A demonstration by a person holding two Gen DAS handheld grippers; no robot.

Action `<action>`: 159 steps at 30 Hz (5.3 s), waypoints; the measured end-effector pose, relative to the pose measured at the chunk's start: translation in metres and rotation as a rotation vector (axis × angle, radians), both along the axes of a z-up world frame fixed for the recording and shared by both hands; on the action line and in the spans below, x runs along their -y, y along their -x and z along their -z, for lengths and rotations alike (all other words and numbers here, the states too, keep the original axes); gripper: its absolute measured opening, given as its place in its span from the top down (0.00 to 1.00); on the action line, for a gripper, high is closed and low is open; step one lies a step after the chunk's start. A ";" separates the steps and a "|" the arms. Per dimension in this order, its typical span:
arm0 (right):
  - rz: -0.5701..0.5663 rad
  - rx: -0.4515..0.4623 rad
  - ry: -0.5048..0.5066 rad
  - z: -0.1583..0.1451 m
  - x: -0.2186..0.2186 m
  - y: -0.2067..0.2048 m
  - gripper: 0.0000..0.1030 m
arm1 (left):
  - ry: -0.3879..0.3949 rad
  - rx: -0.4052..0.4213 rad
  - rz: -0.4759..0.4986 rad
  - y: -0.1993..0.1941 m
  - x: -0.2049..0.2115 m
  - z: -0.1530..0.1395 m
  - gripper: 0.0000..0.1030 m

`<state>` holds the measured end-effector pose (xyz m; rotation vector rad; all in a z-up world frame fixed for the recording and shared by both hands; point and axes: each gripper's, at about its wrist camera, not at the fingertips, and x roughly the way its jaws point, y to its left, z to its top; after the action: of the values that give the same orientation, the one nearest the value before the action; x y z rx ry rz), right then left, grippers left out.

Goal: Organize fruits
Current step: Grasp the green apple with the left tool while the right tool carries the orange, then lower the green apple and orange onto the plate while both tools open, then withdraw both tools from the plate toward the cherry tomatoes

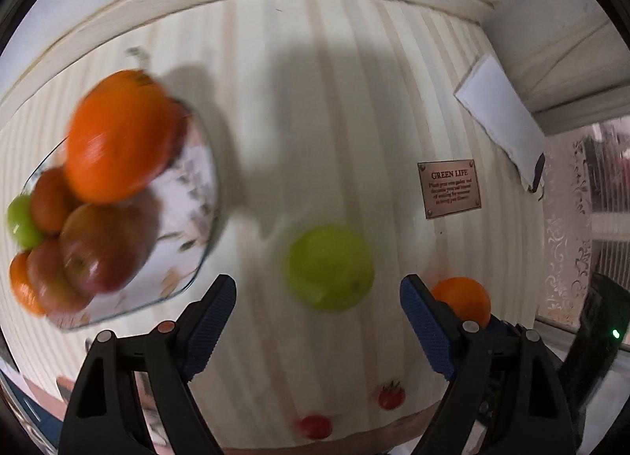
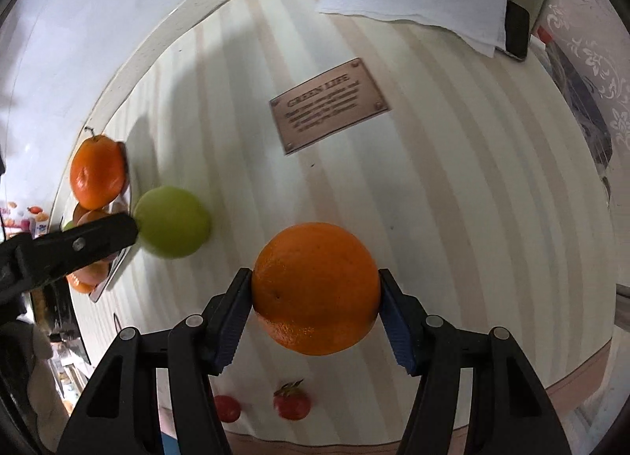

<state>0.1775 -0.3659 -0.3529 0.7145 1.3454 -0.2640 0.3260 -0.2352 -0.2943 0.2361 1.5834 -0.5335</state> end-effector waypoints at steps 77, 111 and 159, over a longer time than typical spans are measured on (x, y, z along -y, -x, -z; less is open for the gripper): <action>-0.272 0.138 -0.064 -0.025 -0.152 -0.161 0.18 | -0.140 0.052 -0.417 -0.137 -0.292 0.001 0.43; -0.488 0.238 0.301 -0.156 -0.215 -0.093 0.07 | -0.028 0.322 -0.458 0.021 -0.297 -0.105 0.18; -0.350 0.305 0.252 -0.209 -0.159 0.031 0.07 | -0.062 0.489 -0.343 0.132 -0.263 -0.152 0.18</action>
<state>0.1466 -0.2070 -0.1441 0.2861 1.0969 -0.0387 0.1941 0.0282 -0.1421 0.1239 1.1293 -0.1411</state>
